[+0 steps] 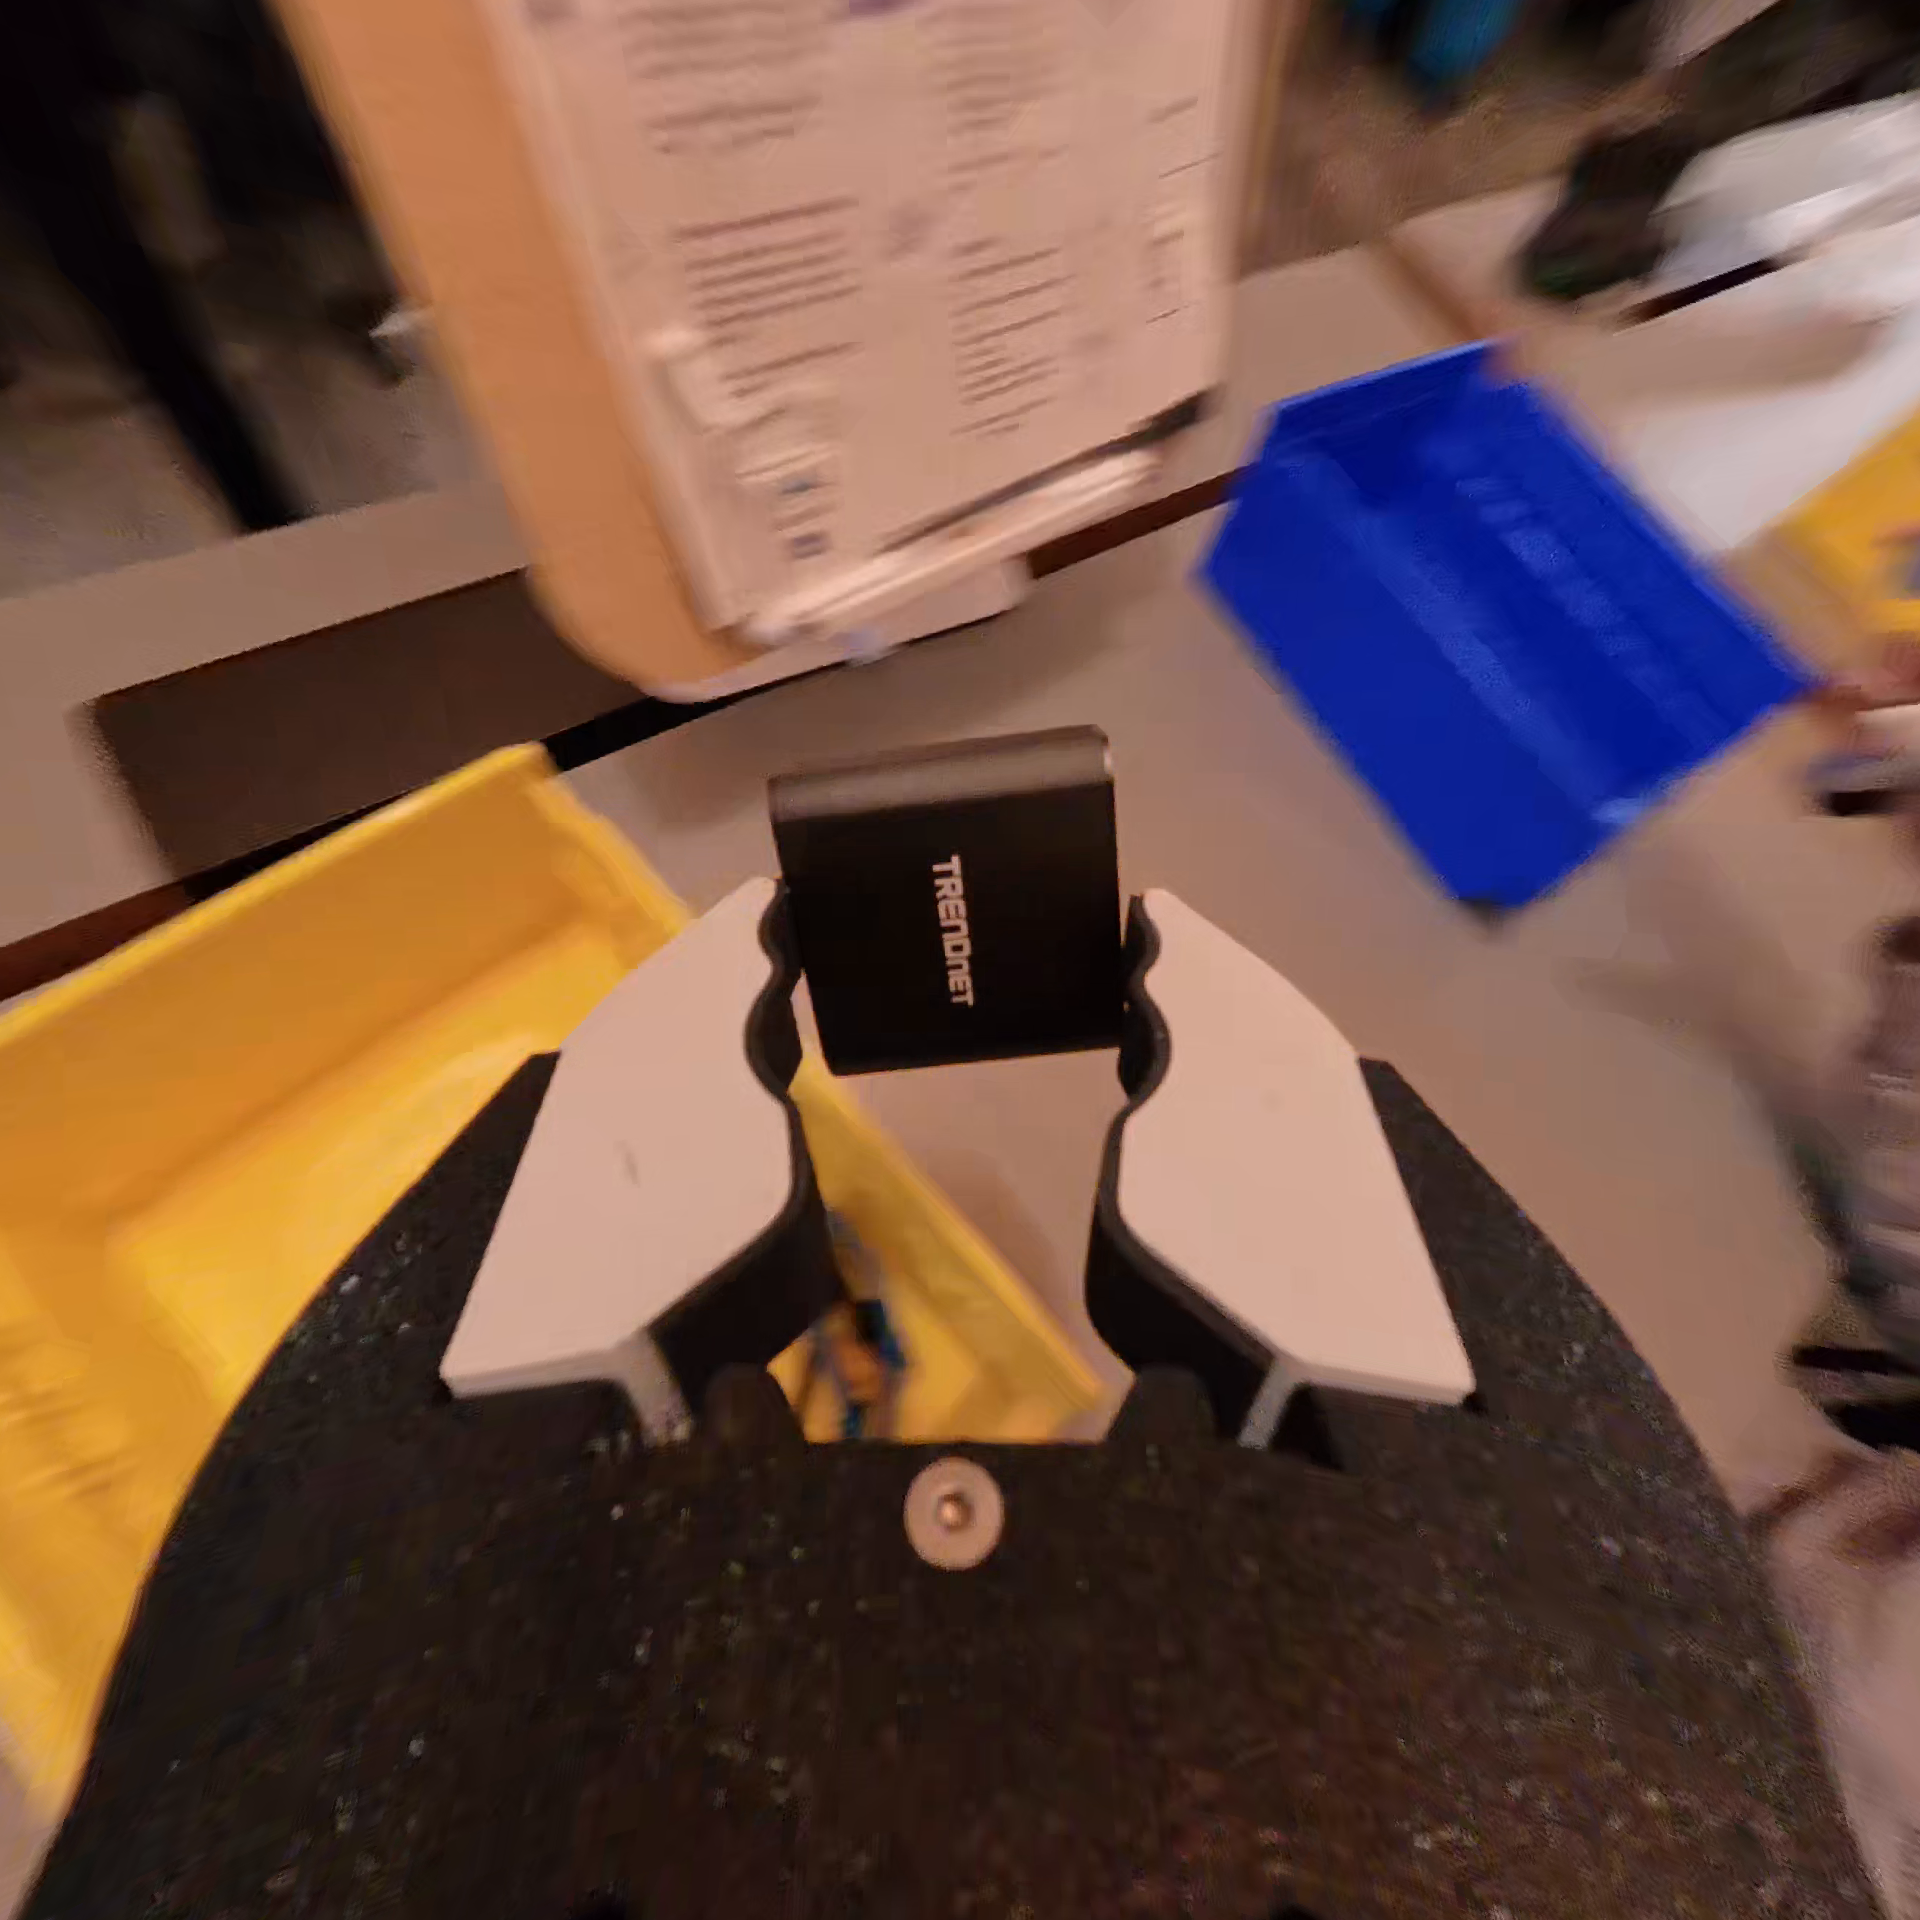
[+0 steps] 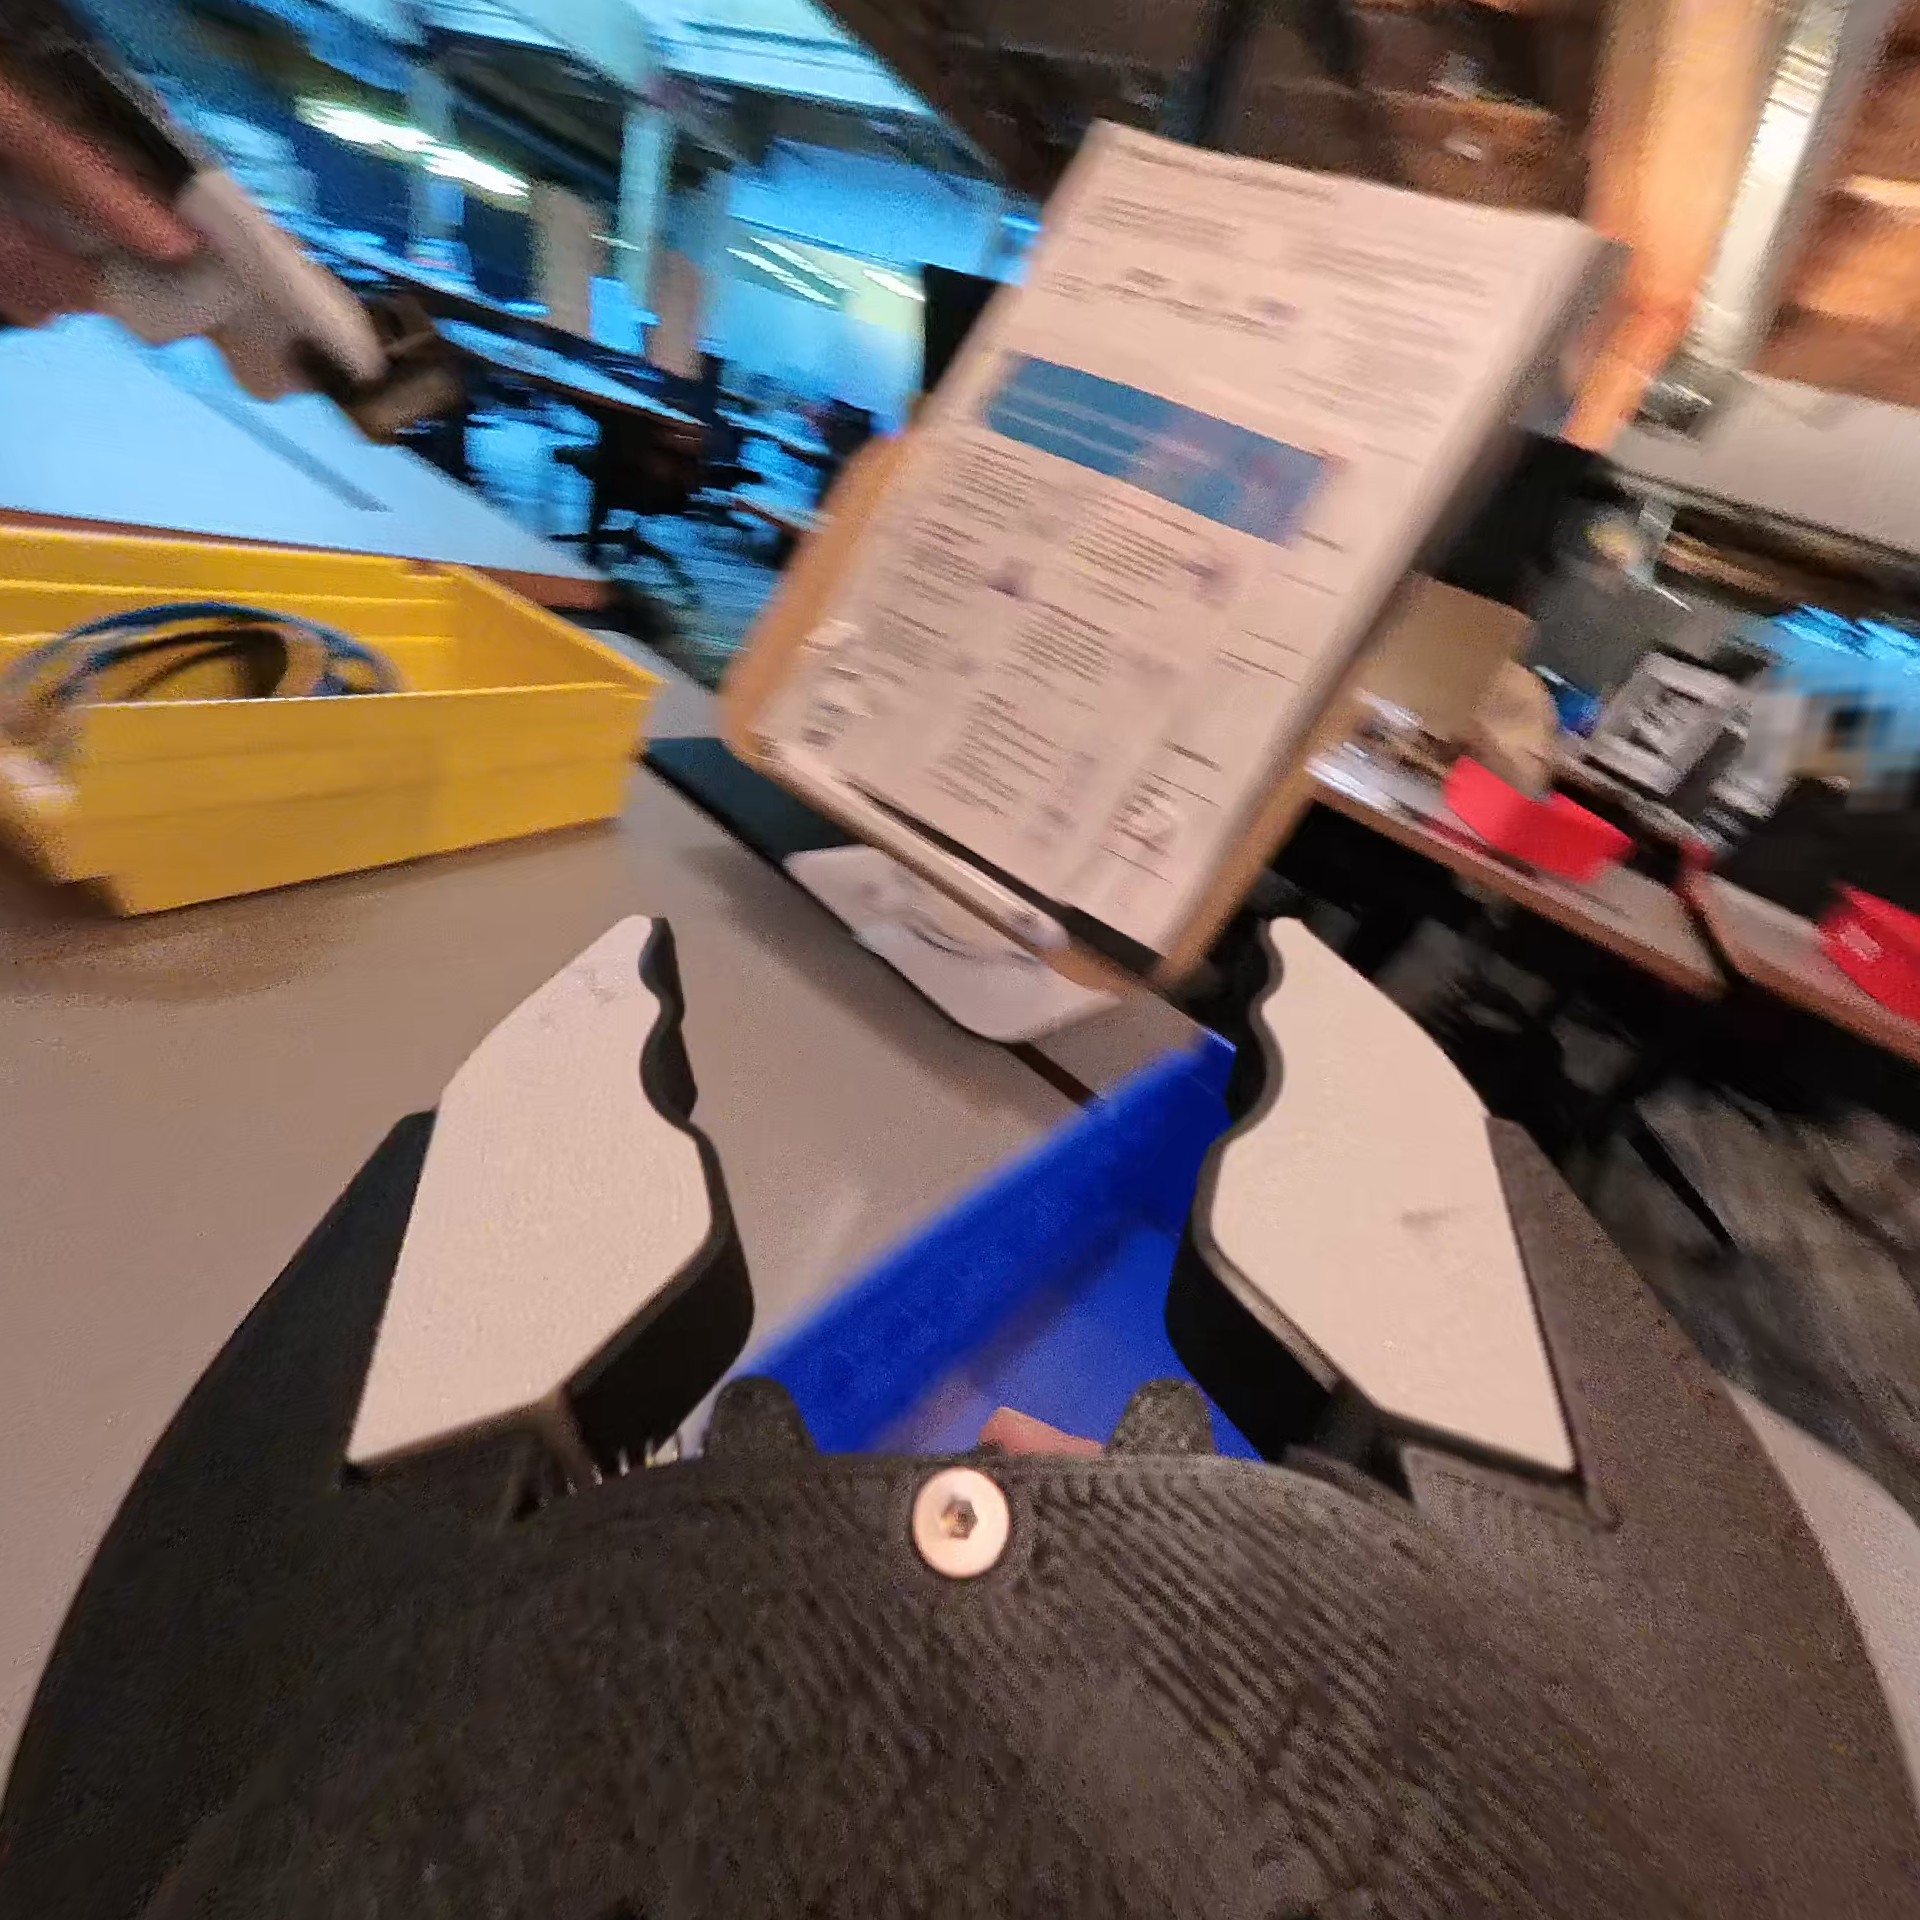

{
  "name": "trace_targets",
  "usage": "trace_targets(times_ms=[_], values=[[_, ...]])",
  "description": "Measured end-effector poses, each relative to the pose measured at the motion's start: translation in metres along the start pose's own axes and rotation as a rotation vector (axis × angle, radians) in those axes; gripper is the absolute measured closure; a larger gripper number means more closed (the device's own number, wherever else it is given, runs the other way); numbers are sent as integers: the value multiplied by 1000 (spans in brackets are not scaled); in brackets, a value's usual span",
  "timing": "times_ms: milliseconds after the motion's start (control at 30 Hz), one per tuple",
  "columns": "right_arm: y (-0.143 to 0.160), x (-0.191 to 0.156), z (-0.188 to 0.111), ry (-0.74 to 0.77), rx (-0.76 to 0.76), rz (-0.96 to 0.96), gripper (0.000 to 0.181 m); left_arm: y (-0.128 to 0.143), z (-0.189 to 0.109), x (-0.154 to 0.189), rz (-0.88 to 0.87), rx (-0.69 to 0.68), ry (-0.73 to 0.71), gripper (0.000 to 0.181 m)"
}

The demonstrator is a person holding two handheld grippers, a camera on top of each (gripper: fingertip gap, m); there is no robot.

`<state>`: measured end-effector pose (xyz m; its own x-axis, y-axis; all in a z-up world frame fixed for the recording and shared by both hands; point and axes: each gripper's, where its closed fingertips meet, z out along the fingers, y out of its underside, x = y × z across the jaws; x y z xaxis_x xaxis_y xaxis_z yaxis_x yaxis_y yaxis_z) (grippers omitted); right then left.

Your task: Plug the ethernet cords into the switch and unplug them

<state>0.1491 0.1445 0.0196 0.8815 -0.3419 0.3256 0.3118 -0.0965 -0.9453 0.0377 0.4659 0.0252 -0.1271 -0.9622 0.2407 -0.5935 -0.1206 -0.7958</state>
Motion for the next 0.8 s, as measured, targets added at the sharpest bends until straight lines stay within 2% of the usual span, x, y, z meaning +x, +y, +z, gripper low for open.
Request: trace_targets(times_ms=[33,100,200,267,367,467,567,600,700,767,800], values=[[-9,-31,10,-81,18,-41,79,7,-6,28,-2,48,76,122],[-24,-99,27,-226,76,-142,78,35,-12,86,-13,94,250,122],[-31,-196,38,-409,130,-278,73,87,-7,146,-52,113,402,122],[-33,-229,39,-420,166,-251,75,120,2,171,-90,92,444,122],[-17,-273,32,-547,154,-214,81,158,14,192,-128,45,465,122],[-11,-293,26,-603,152,-247,91,180,22,201,-144,-5,452,122],[-5,-296,25,-612,125,-257,116,193,28,208,-121,-68,445,122],[0,-295,25,-619,100,-265,117,195,30,206,-110,-78,421,122],[7,-283,32,-560,58,-253,90,191,30,208,-113,-54,440,122],[10,-283,30,-575,46,-263,93,187,31,212,-128,-36,466,122],[11,-286,27,-592,50,-274,100,188,33,212,-123,-42,460,122]])
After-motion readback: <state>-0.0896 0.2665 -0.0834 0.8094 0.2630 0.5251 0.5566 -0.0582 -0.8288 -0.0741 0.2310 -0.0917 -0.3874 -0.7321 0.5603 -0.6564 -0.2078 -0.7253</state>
